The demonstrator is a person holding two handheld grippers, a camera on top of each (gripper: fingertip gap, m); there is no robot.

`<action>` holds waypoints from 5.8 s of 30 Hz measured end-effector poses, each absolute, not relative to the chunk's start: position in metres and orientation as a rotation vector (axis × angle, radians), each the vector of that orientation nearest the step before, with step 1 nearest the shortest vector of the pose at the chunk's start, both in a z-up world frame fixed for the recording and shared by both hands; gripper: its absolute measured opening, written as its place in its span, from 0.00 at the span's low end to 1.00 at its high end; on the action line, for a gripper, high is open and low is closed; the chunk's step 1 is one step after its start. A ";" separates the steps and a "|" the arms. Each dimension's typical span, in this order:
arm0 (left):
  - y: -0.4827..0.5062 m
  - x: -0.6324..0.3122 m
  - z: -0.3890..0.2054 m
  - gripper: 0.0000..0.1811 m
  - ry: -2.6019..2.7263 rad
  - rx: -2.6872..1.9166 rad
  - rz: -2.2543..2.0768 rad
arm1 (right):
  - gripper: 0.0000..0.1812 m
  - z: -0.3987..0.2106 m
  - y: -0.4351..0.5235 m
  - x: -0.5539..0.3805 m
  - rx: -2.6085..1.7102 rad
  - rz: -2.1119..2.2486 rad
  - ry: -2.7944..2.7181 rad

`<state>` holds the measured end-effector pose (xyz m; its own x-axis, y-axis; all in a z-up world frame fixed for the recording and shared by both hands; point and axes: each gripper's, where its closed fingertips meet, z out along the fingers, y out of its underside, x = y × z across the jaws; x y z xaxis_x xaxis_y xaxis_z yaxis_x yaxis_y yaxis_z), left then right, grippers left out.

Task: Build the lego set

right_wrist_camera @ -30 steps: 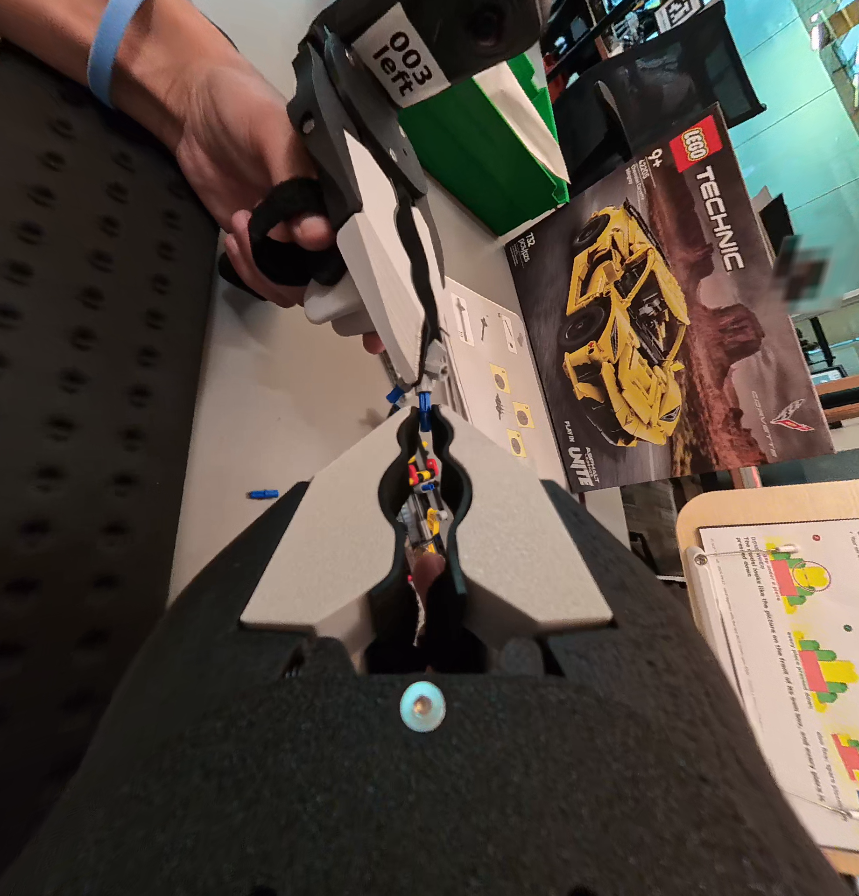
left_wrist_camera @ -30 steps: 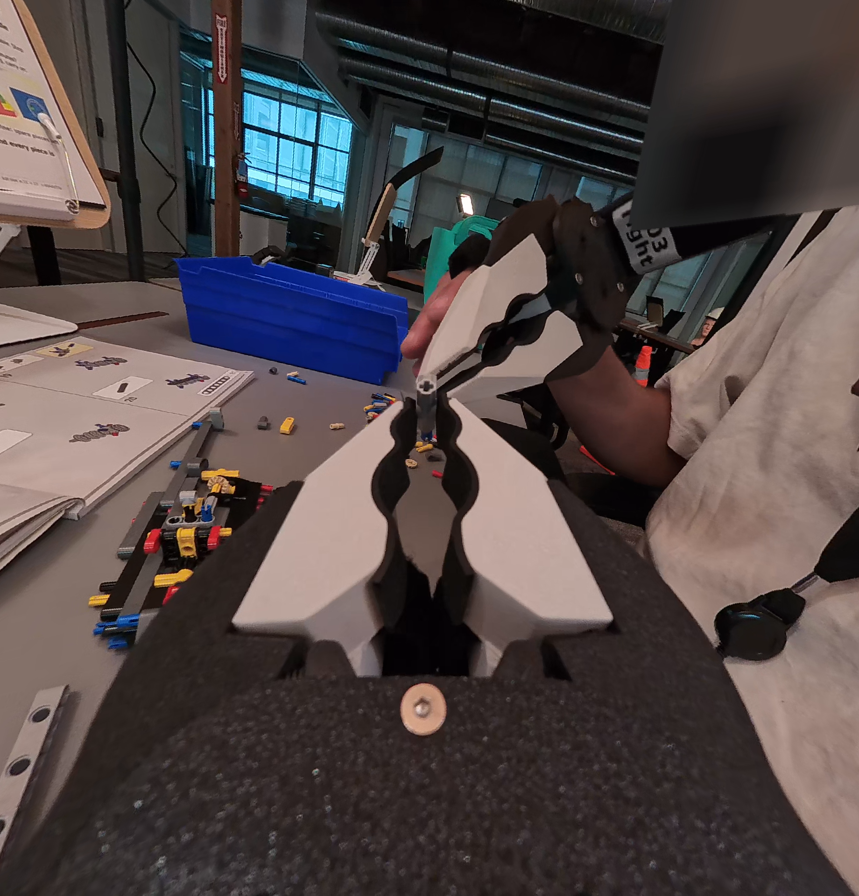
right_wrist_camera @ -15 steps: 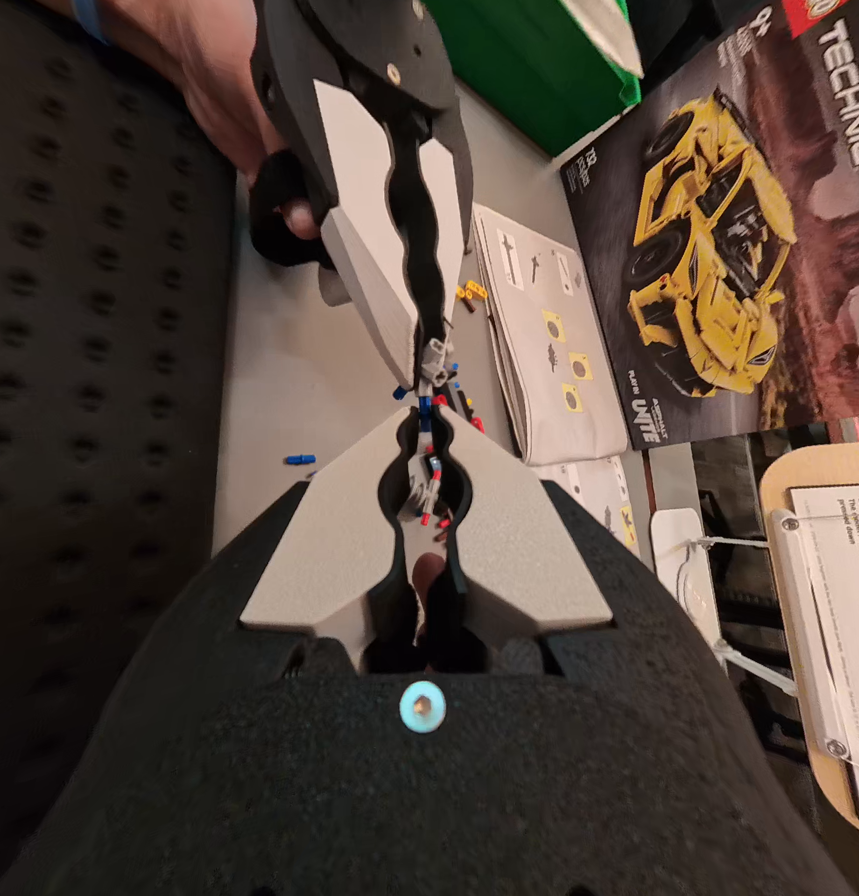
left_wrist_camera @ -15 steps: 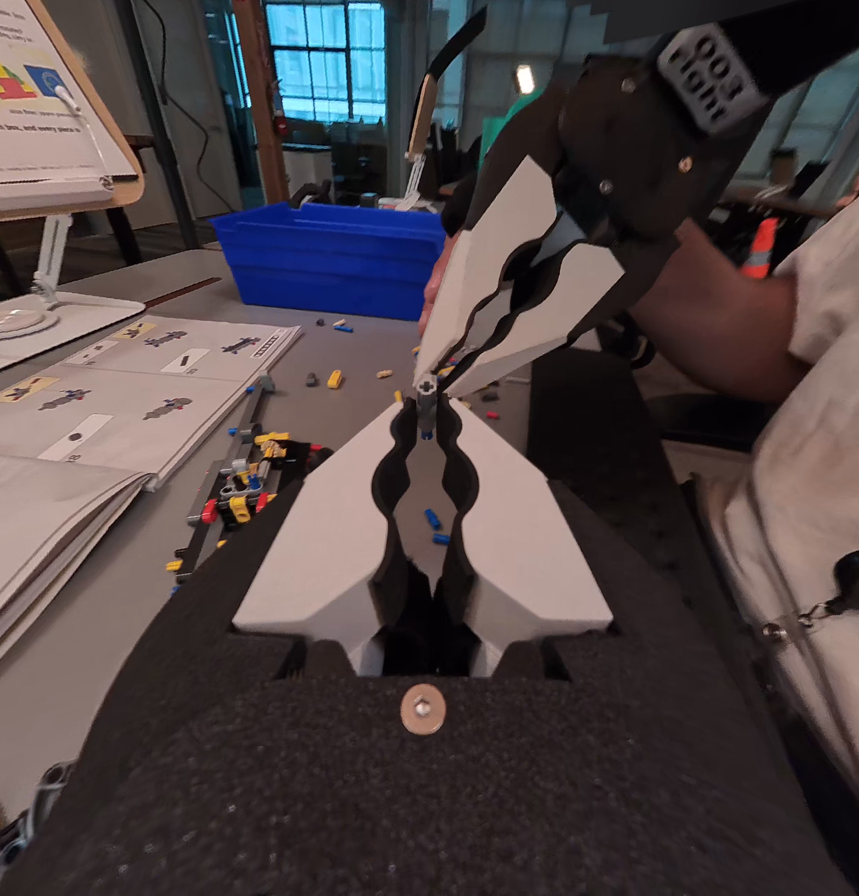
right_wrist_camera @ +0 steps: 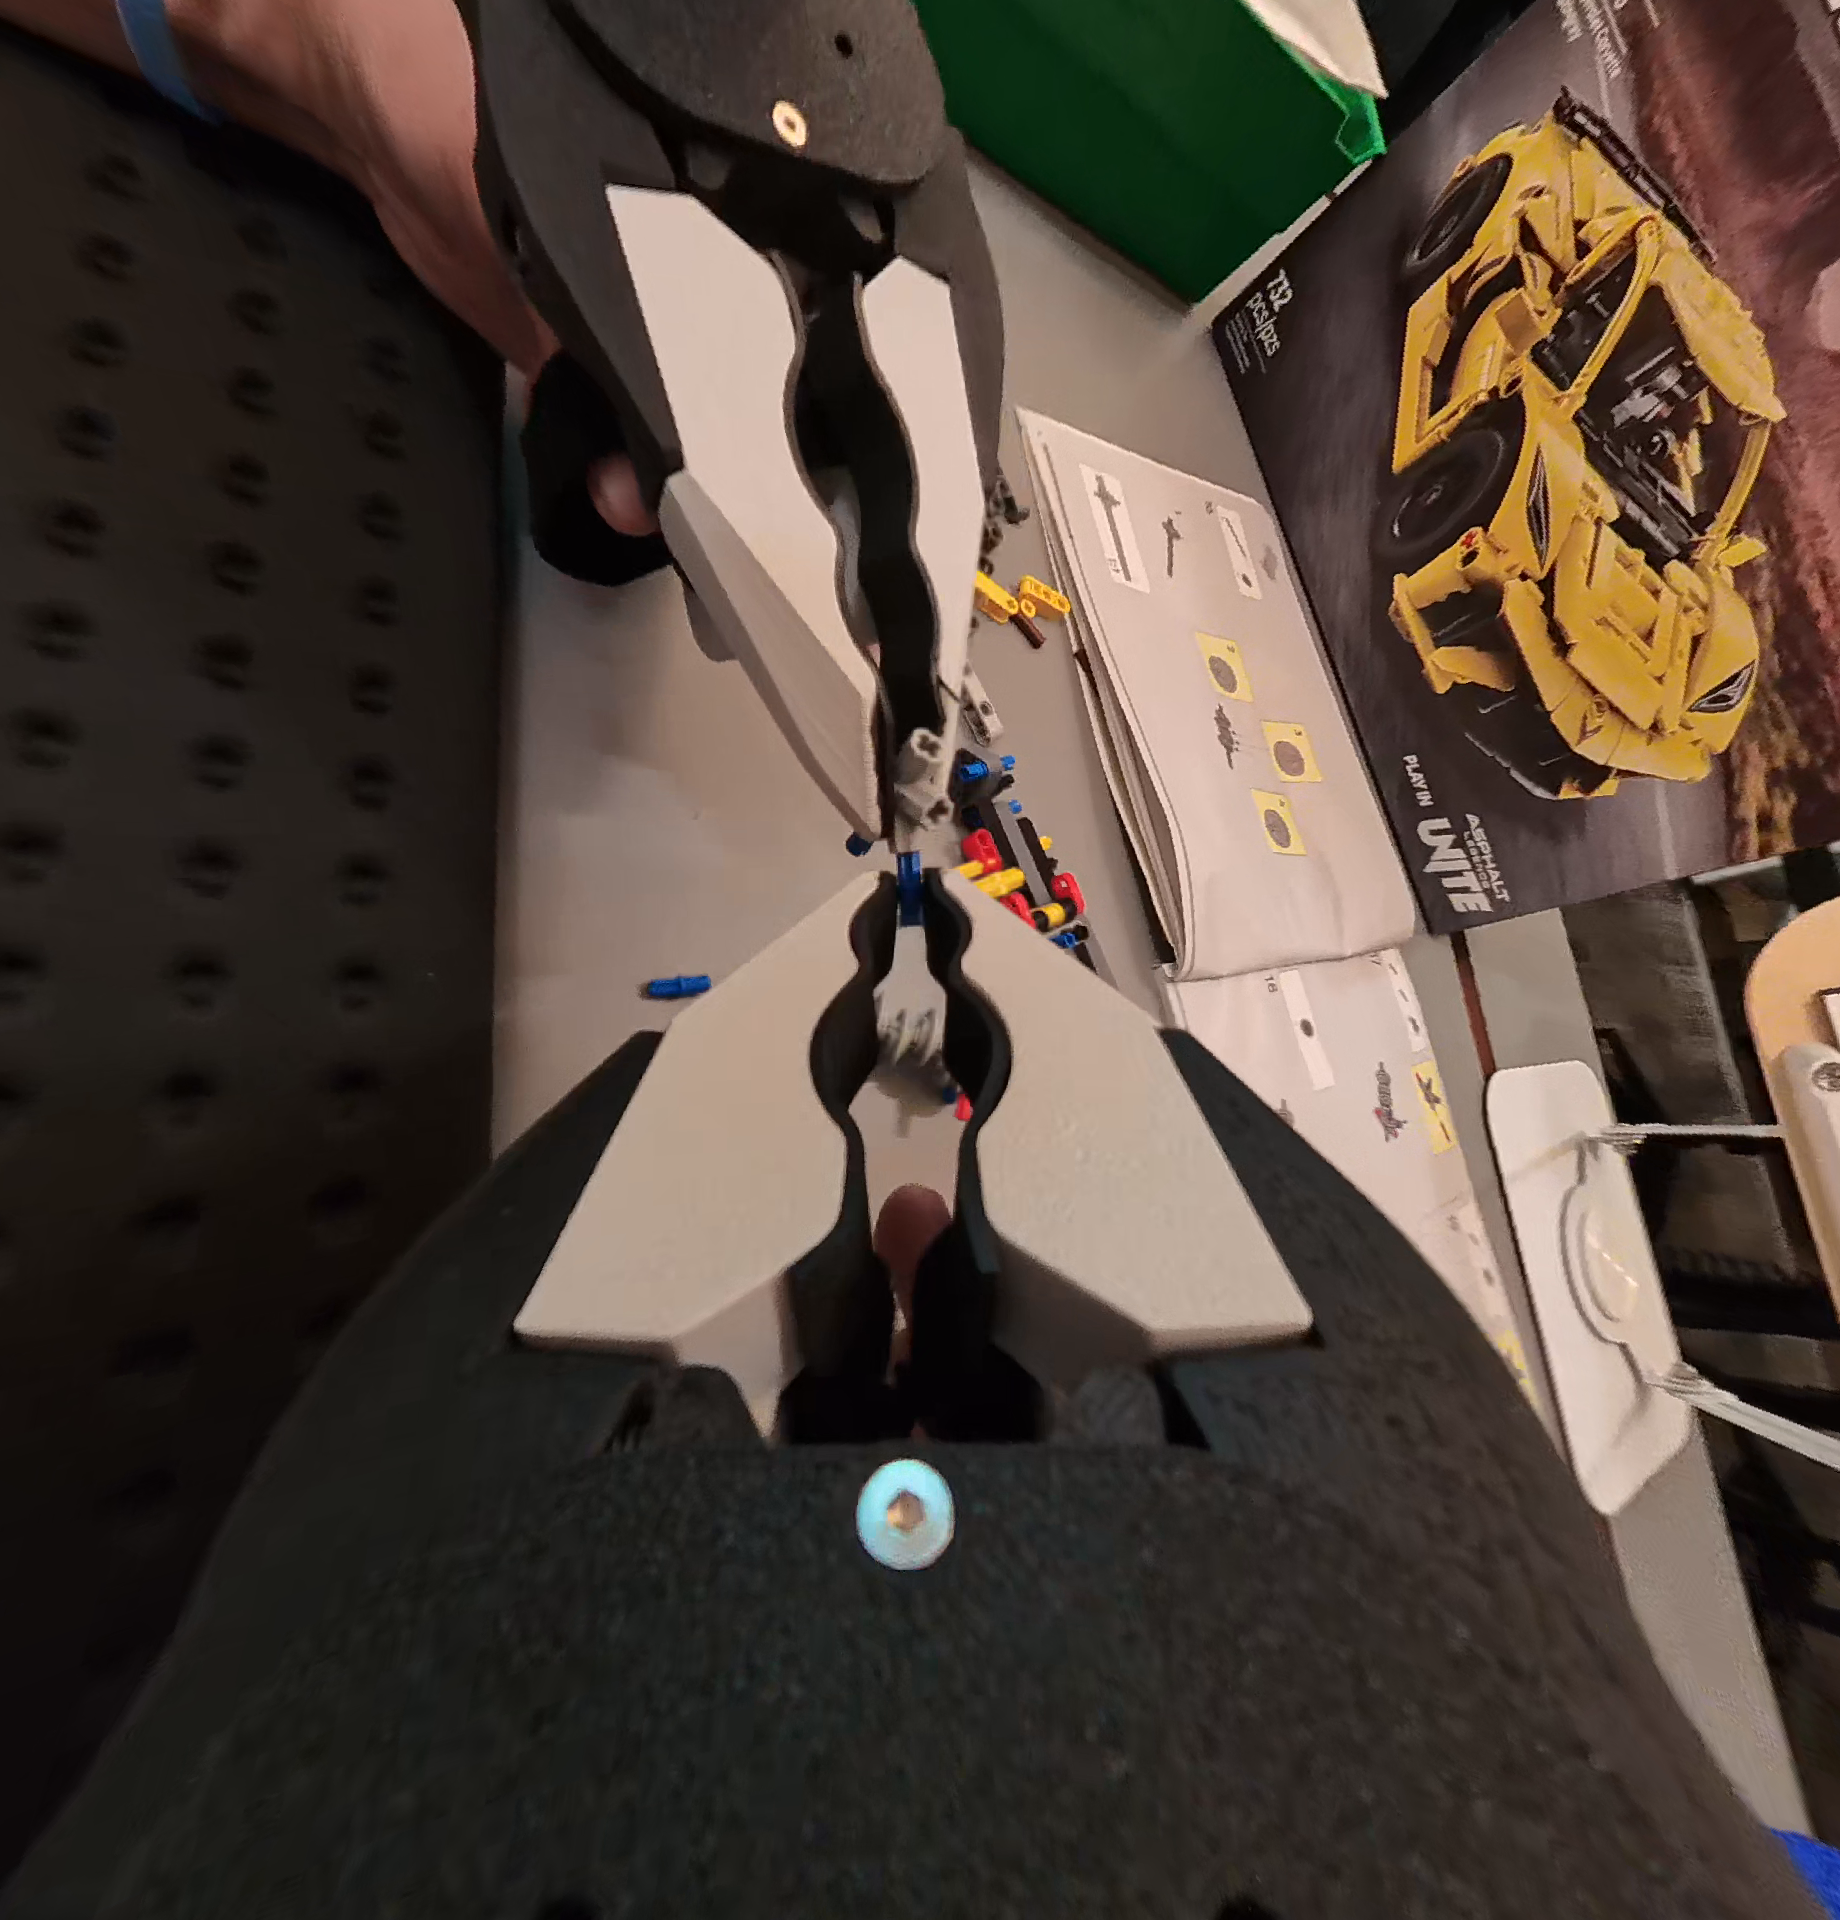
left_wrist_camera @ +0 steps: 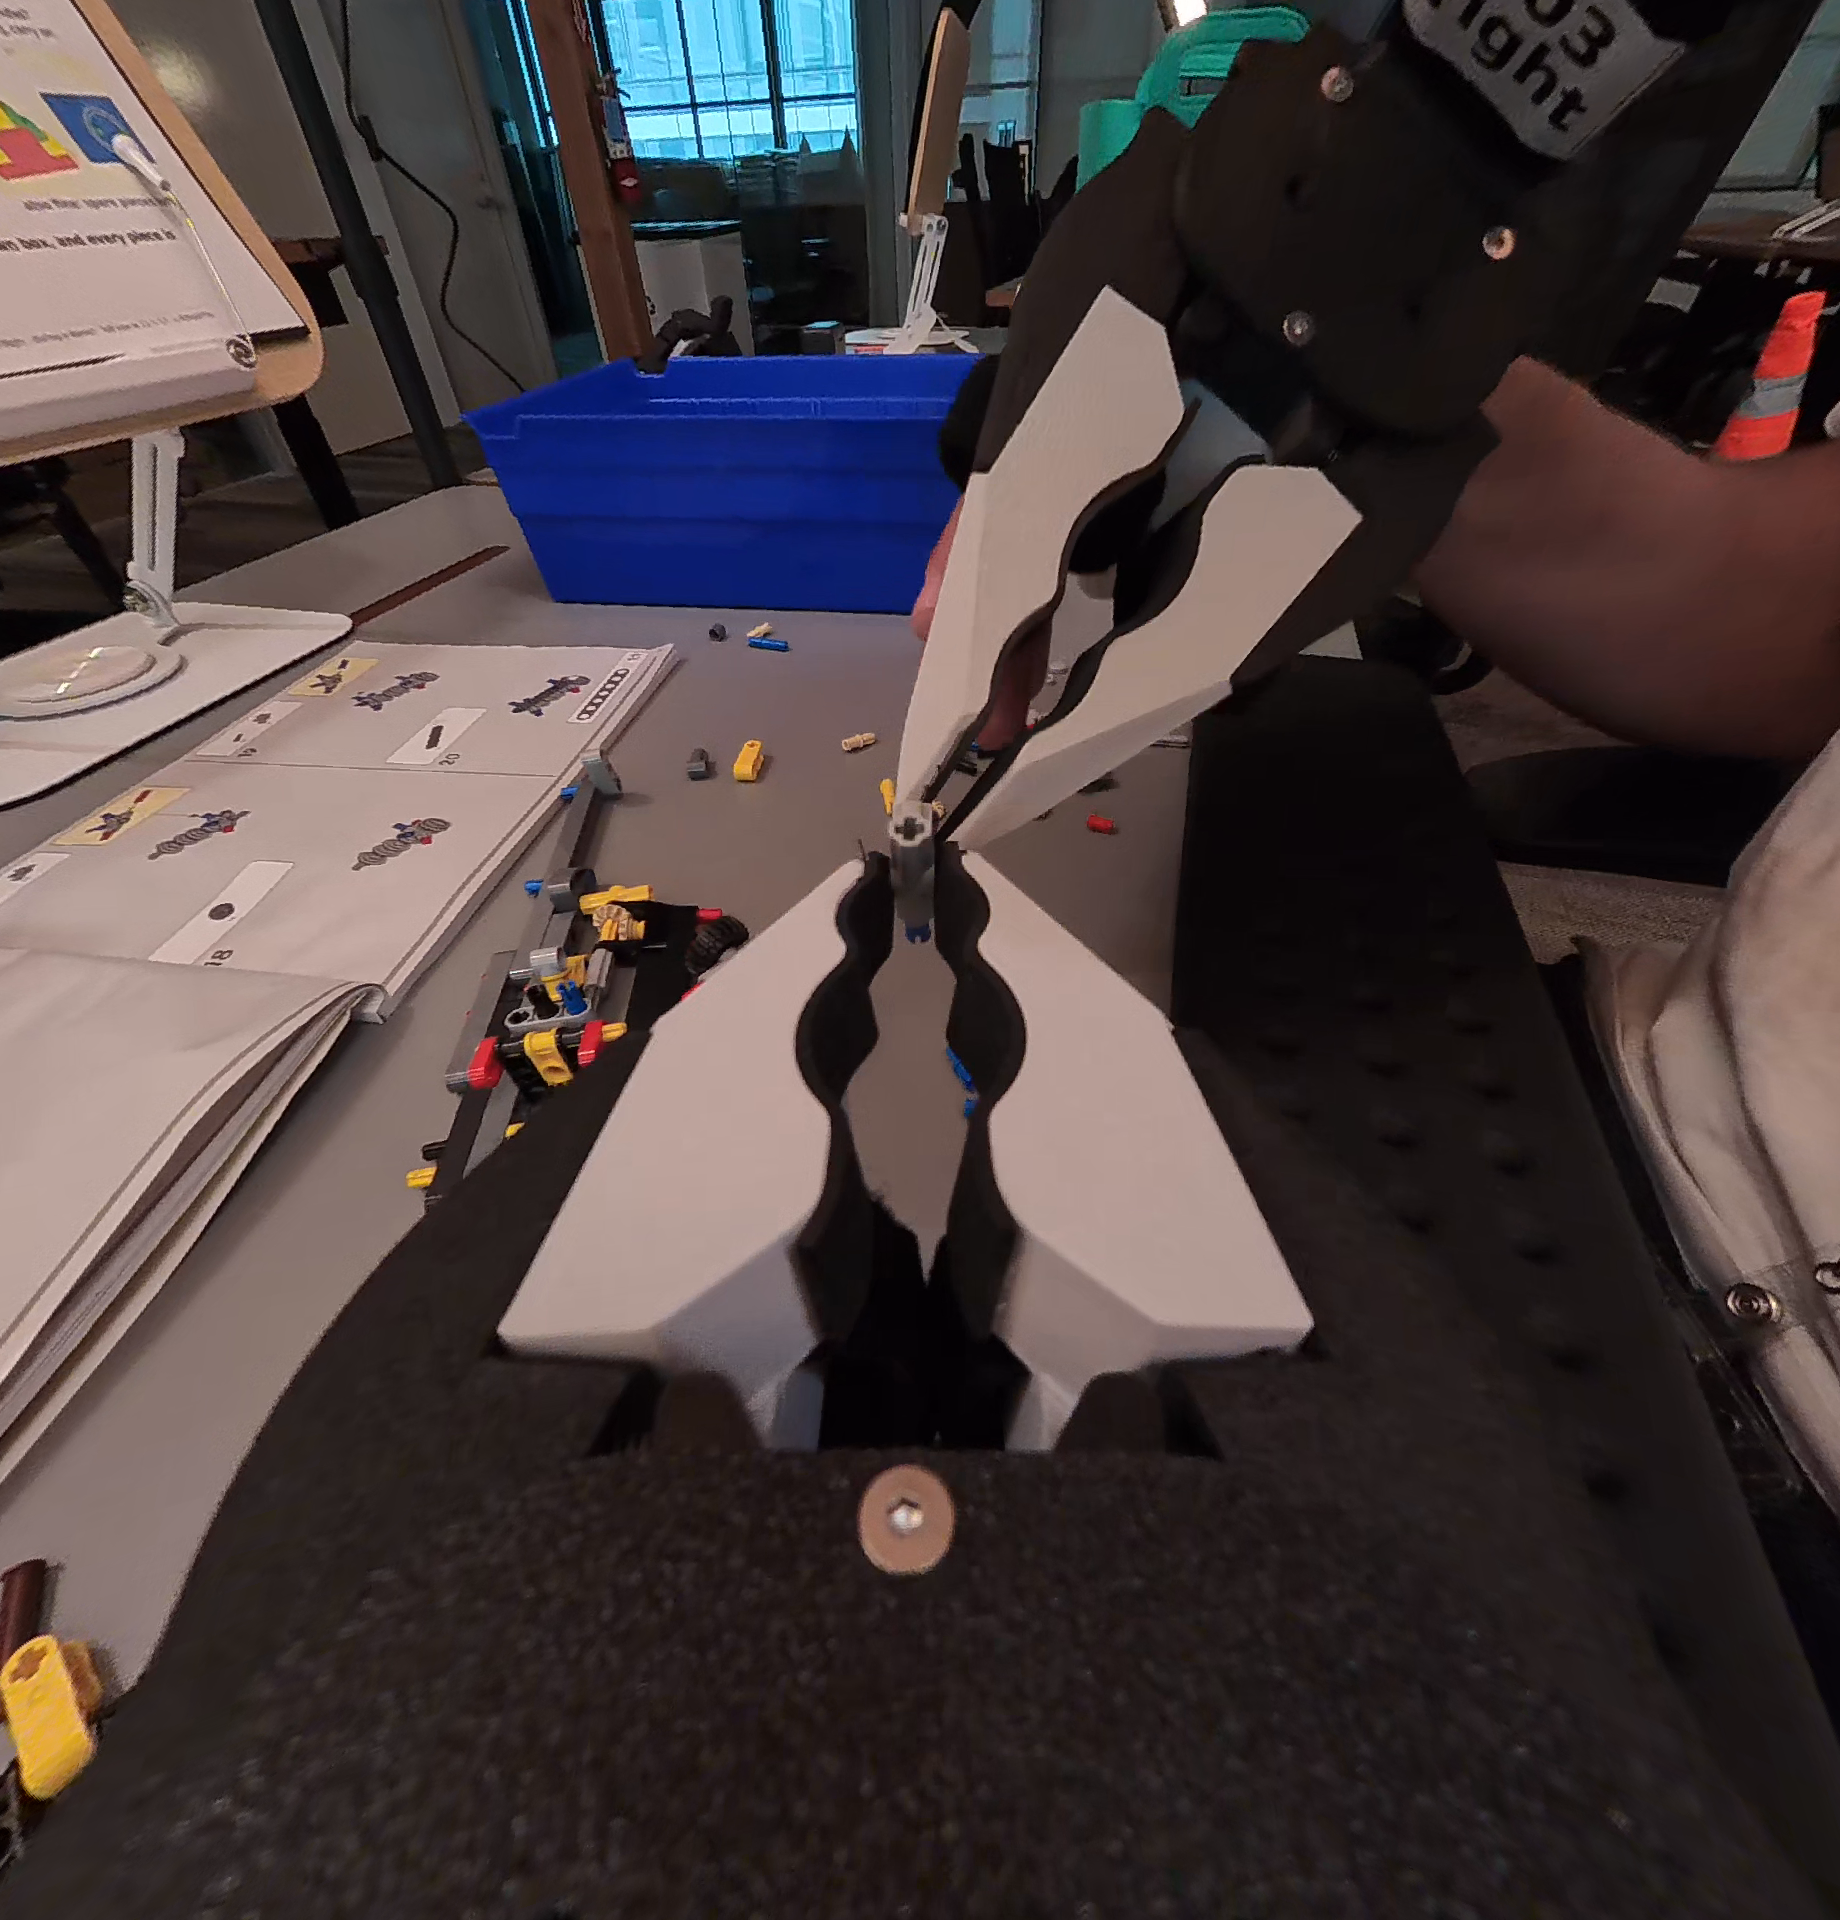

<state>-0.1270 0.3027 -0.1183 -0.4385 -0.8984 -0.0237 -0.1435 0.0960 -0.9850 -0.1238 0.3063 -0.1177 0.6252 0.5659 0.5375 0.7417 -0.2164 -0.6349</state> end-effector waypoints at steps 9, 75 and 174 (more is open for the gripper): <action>0.298 -0.127 -0.121 0.04 1.727 -1.034 -1.421 | 0.02 -0.119 0.302 -0.125 -1.891 -0.187 -1.024; 0.295 -0.127 -0.124 0.04 1.744 -1.090 -1.451 | 0.00 -0.125 0.271 -0.058 -1.974 0.213 -0.605; 0.276 0.064 -0.100 0.02 2.020 -0.757 -0.830 | 0.08 -0.102 0.226 0.094 -1.535 0.260 0.469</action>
<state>0.0642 0.2763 -0.0997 -0.4953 -0.7442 -0.4481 -0.2140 0.6045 -0.7674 0.0944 0.2258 -0.1020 0.8853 -0.1278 -0.4471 -0.4468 0.0330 -0.8940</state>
